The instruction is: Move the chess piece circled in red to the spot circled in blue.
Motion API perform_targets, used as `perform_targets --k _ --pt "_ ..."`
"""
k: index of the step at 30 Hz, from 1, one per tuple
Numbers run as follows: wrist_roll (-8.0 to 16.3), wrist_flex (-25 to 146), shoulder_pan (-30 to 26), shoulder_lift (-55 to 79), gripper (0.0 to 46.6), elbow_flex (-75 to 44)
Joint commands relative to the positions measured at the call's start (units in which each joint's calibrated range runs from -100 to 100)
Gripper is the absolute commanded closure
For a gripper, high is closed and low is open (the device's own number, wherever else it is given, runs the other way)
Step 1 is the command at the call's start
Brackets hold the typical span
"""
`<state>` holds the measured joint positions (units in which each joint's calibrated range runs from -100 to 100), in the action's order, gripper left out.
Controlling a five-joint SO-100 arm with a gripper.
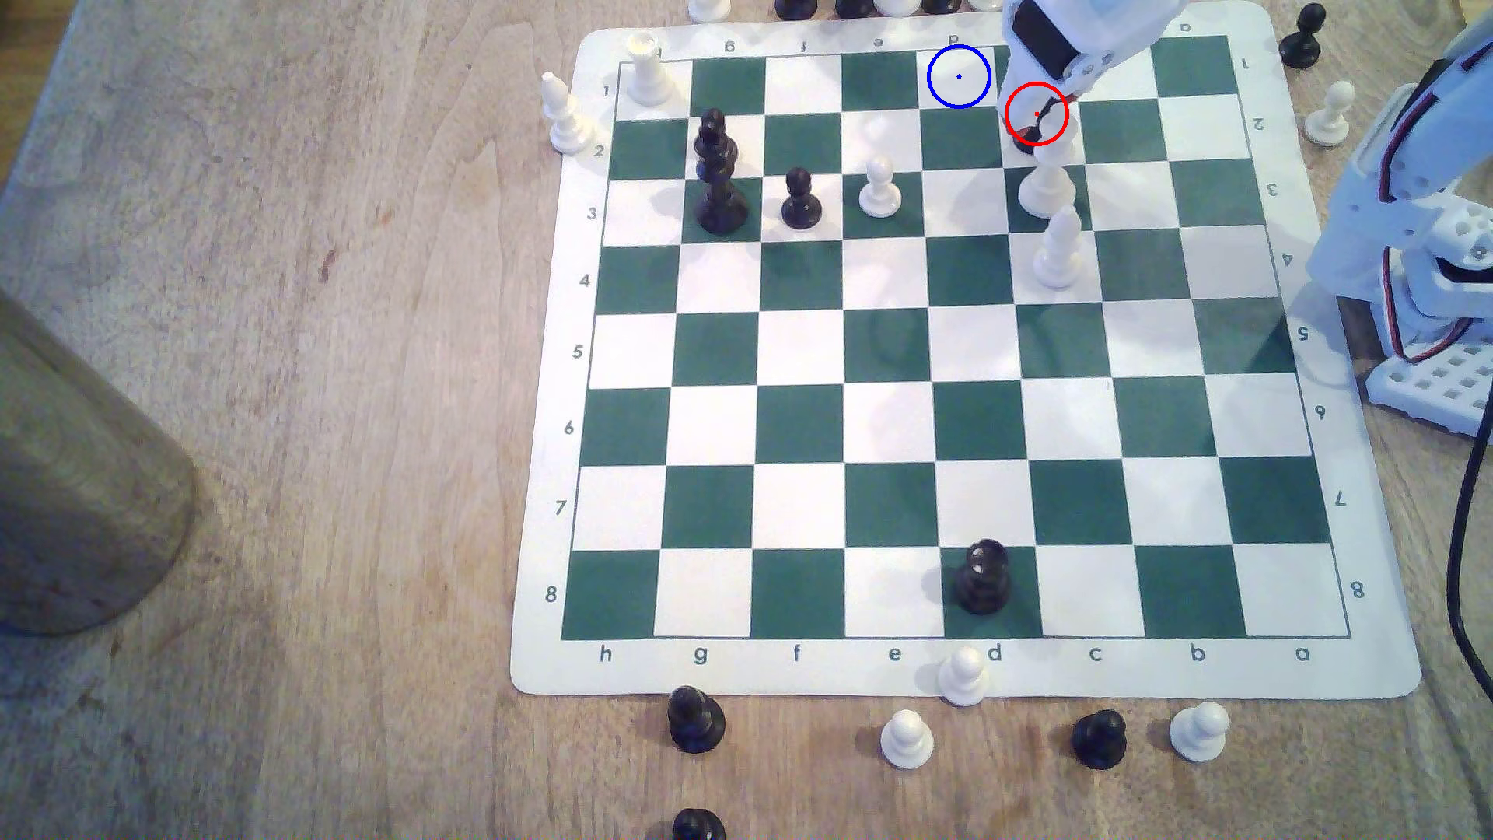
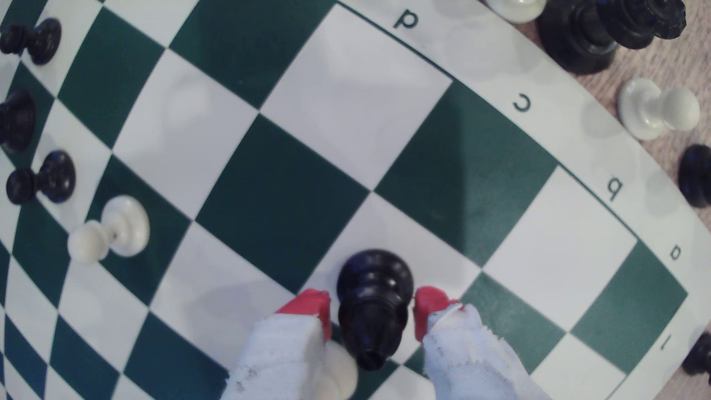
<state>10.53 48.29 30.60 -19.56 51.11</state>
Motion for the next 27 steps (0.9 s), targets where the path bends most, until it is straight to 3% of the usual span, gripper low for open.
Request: perform_targets --k 1,4,12,22,27 --pt "-0.2 -0.5 -0.2 -0.6 39.4 -0.9" --pt "-0.3 -0.5 -0.6 -0.6 42.5 -0.8" --pt "-0.3 0.3 -0.6 -1.4 44.9 -1.5" --pt "-1.9 14.4 3.3 -7.1 45.3 -16.8" --pt "-1.9 19.4 2.2 -7.8 45.4 -25.4"
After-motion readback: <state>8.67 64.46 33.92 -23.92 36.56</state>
